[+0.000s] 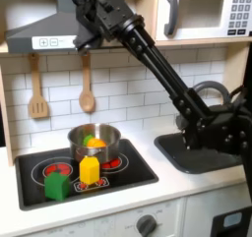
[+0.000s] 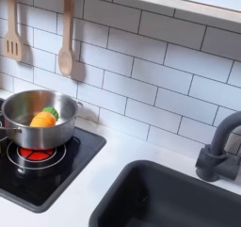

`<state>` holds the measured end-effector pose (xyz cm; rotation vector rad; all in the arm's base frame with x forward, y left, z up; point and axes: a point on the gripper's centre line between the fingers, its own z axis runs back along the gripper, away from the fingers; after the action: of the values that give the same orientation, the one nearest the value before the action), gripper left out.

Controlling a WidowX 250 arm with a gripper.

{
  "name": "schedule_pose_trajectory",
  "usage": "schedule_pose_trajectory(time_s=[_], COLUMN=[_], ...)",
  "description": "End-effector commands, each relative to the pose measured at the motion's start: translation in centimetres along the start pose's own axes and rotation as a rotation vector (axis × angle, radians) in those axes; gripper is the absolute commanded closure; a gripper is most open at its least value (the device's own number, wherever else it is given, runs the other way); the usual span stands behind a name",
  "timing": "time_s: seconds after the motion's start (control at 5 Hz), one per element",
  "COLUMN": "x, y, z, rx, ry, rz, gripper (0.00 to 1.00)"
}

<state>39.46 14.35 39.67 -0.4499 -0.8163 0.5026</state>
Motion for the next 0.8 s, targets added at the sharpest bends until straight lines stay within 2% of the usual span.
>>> schedule_pose_trajectory(time_s=[0.0,0.2,0.4,0.6], x=[-4.3,-6.6,-9.8,-12.9], y=[1.0,0.4,1.0,1.2], z=[-0.3,1.1,1.2,0.8], rx=[0.017,0.023,0.038,0.062], ry=[0.141,0.188,0.270,0.365], rz=[0.025,-0.013,-0.010,-0.028], gripper=[1.00,1.00,1.00,1.00])
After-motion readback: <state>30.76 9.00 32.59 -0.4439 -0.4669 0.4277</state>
